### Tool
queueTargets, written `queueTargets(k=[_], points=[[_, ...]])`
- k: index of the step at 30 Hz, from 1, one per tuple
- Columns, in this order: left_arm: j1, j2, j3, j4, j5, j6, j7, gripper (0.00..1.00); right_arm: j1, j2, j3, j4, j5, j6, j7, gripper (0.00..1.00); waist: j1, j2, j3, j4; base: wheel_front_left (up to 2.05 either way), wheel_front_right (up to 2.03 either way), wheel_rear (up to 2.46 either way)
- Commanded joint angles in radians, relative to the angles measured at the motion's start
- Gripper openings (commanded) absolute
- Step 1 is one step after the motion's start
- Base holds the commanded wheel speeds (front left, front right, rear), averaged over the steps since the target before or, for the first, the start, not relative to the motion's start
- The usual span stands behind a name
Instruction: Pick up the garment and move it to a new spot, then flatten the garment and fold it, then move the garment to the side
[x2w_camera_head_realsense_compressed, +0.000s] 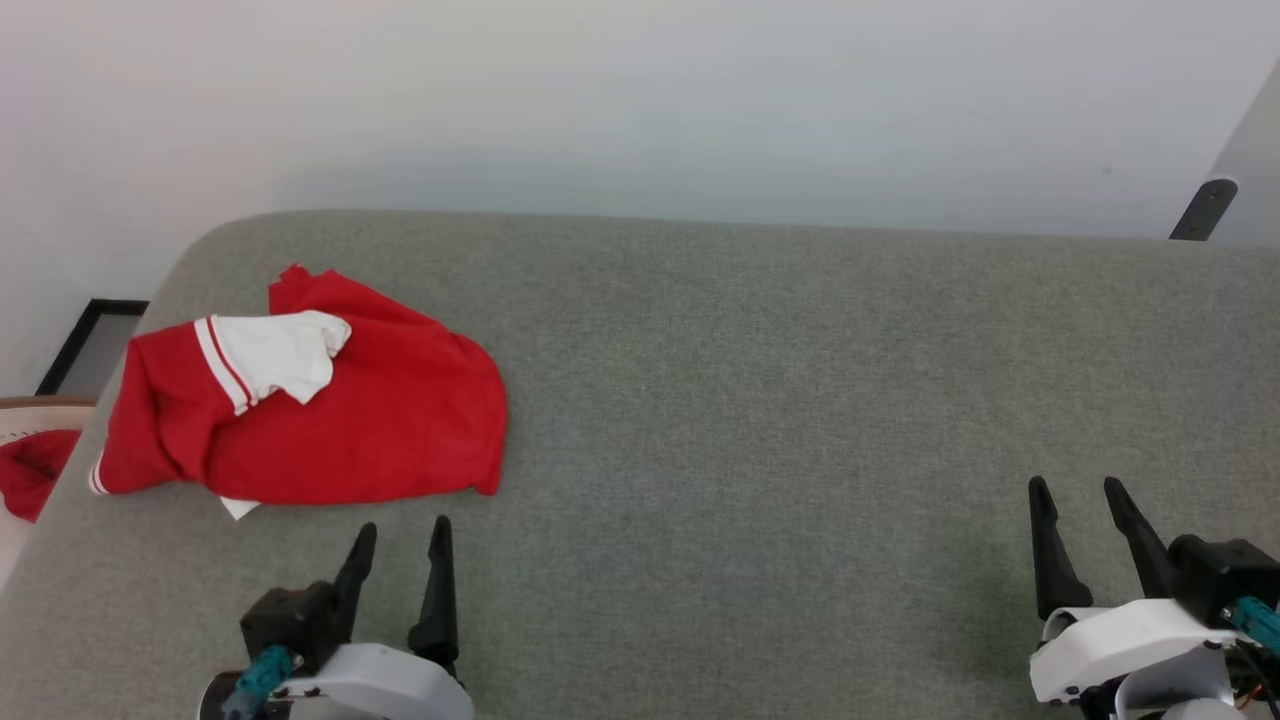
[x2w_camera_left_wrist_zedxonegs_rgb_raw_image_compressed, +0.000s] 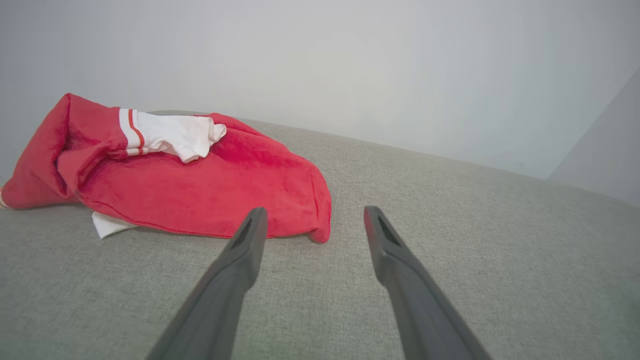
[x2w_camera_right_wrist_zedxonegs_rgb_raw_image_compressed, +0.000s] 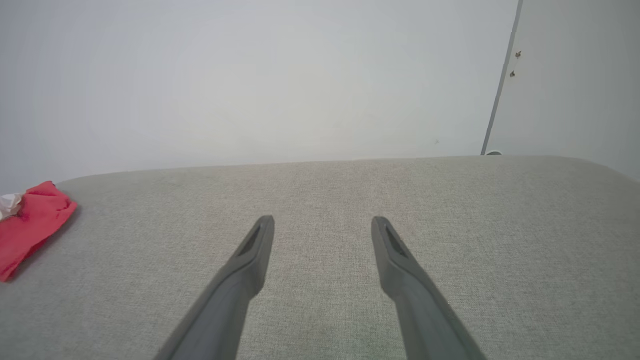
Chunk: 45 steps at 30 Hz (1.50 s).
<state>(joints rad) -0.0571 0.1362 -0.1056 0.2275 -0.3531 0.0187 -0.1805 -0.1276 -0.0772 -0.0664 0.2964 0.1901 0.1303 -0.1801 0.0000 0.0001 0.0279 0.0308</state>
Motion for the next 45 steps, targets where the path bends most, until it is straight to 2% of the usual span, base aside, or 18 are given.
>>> queueTargets(k=[1,19,26,40,45], points=[[-0.011,0.006,-0.003,-0.011,0.028,0.007,-0.01,1.0,-0.016,0.004,-0.009,-0.003,-0.026,0.001,-0.011,1.0,0.0,-0.0001,-0.001,0.001,0.0,0.0,0.0],[0.018,-0.003,0.015,-0.002,0.129,-0.01,-0.047,1.0,0.009,0.018,-0.038,0.025,-0.089,0.001,-0.047,1.0,0.0,-0.0001,-0.028,0.009,0.0,0.0,0.0],[0.026,-0.015,0.033,0.013,0.159,-0.033,-0.061,1.0,0.006,0.022,-0.037,0.04,-0.089,0.001,-0.061,1.0,0.0,-0.0001,-0.033,0.009,0.0,0.0,0.0],[0.03,-0.031,0.071,0.035,0.24,-0.071,-0.085,1.0,0.002,0.023,-0.02,0.061,-0.166,0.001,-0.086,1.0,0.0,-0.0001,-0.045,0.003,0.0,0.0,0.0],[0.023,-0.04,0.077,0.05,0.24,-0.084,-0.084,1.0,0.006,0.019,-0.023,0.062,-0.144,0.001,-0.086,1.0,0.0,-0.0001,-0.05,0.012,0.0,0.0,0.0]])
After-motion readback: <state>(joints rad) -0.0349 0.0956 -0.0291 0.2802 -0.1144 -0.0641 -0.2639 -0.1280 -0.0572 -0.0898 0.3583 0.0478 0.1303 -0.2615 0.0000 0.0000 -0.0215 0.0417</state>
